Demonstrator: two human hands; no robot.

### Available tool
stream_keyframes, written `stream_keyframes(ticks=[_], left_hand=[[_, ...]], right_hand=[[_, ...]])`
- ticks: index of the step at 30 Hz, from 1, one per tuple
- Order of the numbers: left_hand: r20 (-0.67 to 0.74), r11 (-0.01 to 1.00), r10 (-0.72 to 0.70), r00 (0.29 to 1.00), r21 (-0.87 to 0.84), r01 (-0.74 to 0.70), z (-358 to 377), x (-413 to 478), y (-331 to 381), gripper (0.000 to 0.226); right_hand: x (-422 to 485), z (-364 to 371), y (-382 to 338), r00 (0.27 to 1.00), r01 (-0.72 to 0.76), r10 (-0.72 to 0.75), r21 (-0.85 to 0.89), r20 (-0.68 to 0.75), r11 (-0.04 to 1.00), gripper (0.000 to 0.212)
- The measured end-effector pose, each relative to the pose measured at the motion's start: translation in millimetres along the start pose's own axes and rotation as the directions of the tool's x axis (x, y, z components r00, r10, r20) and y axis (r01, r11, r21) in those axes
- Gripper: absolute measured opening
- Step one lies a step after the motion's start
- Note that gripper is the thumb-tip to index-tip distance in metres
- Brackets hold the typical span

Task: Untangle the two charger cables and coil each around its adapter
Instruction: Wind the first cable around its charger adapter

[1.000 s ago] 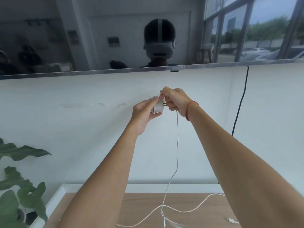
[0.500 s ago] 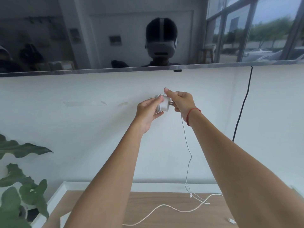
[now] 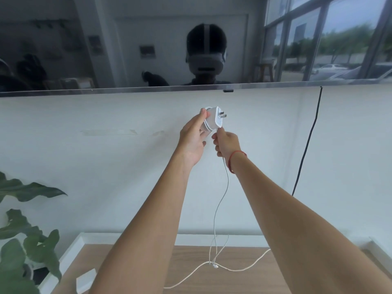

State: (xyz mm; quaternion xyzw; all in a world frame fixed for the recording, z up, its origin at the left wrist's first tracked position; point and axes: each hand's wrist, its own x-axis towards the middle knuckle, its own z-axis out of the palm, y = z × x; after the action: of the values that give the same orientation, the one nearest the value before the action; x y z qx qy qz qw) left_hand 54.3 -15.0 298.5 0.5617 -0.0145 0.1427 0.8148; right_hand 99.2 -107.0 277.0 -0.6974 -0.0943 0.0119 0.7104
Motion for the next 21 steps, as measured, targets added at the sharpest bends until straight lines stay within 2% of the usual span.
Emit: stream_keyframes(ticks=[4, 8, 11, 14, 17, 21], left_hand=[[-0.156, 0.998, 0.052, 0.986, -0.018, -0.055, 9.5, 0.9, 2.7, 0.030], [-0.267, 0.990, 0.126, 0.955, 0.100, -0.103, 1.8, 5.4, -4.3, 0.035], [-0.270, 0.981, 0.170, 0.948, 0.141, -0.136, -5.7, 7.7, -7.7, 0.036], [-0.262, 0.969, 0.209, 0.942, 0.186, -0.163, -8.9, 6.2, -8.9, 0.029], [-0.228, 0.967, 0.219, 0.949, 0.184, -0.179, -13.3, 4.1, -7.1, 0.029], [-0.188, 0.953, 0.239, 0.953, 0.234, -0.193, -24.6, 0.5, -1.9, 0.031]], right_hand=[[-11.7, 11.3, 10.2, 0.993, 0.008, 0.006, -0.111, 0.121, 0.994, 0.041], [-19.8, 9.3, -1.9, 0.976, 0.168, -0.136, -0.191, 0.171, 0.967, 0.040], [-22.8, 6.5, -15.3, 0.966, 0.215, -0.175, -0.222, 0.190, 0.951, 0.039], [-25.3, 4.5, -28.5, 0.966, 0.197, -0.169, -0.136, 0.194, 0.971, 0.040], [-25.1, 4.0, -36.0, 0.957, 0.243, -0.212, -0.144, 0.200, 0.959, 0.039], [-25.5, 4.6, -41.2, 0.965, 0.215, -0.188, -0.138, 0.182, 0.967, 0.035]])
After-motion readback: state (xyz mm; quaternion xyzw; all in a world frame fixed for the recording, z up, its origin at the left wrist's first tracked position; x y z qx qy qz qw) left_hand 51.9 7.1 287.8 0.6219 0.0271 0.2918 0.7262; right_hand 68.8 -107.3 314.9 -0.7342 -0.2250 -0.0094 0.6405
